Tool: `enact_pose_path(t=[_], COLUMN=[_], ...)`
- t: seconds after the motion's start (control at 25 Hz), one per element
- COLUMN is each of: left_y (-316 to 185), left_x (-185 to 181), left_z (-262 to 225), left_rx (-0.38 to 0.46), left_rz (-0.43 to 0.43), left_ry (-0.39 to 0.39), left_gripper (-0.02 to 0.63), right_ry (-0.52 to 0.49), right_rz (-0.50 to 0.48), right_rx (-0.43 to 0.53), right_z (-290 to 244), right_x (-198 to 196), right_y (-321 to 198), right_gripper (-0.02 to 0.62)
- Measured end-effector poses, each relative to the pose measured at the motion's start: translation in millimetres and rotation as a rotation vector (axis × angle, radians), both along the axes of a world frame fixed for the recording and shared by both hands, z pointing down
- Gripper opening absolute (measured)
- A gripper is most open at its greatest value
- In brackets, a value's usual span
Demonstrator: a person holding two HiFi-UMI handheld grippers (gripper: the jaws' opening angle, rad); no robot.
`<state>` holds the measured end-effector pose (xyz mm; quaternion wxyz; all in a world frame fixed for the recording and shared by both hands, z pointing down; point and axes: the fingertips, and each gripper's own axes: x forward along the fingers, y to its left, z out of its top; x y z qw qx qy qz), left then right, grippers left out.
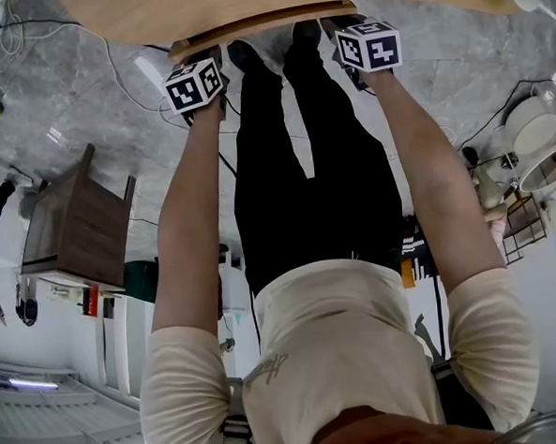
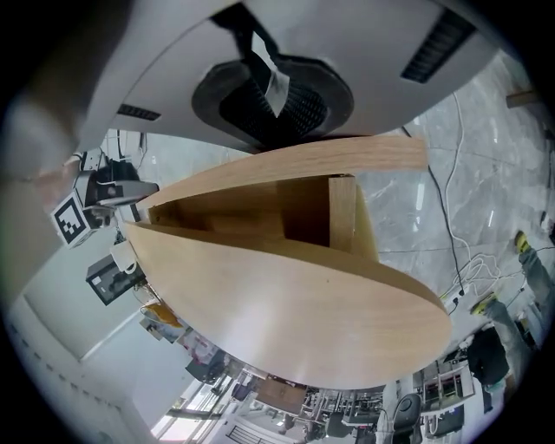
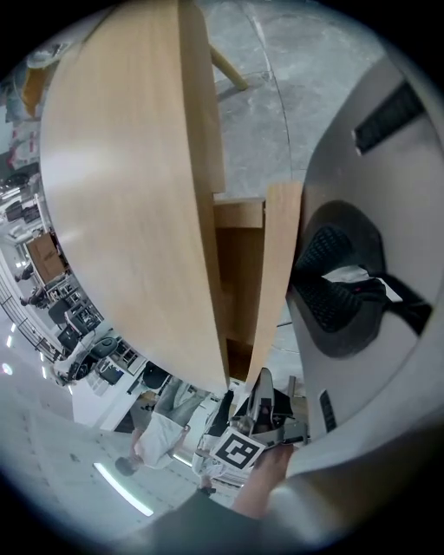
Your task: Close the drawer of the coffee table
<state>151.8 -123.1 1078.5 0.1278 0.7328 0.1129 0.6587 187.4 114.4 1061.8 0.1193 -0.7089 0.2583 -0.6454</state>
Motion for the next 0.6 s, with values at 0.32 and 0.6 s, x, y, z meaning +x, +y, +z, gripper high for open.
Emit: enact_pose_path(t=[0.32,0.6], left_y=[-3,-3], left_x=[22,30], left_z=[2,1], left_rx=[-0.003,-0.010], left_rz=[0.012,0.022], left_ry=[0.012,0.025], left_gripper=[0.005,0.005], right_ry=[0.014,0.024], right_rz=[-0.011,-0.007], right_rx=[0.000,0.003], right_z=[1,0], right_x=[22,30], right_y=[-5,-8], right_gripper=[-0.006,-0.006])
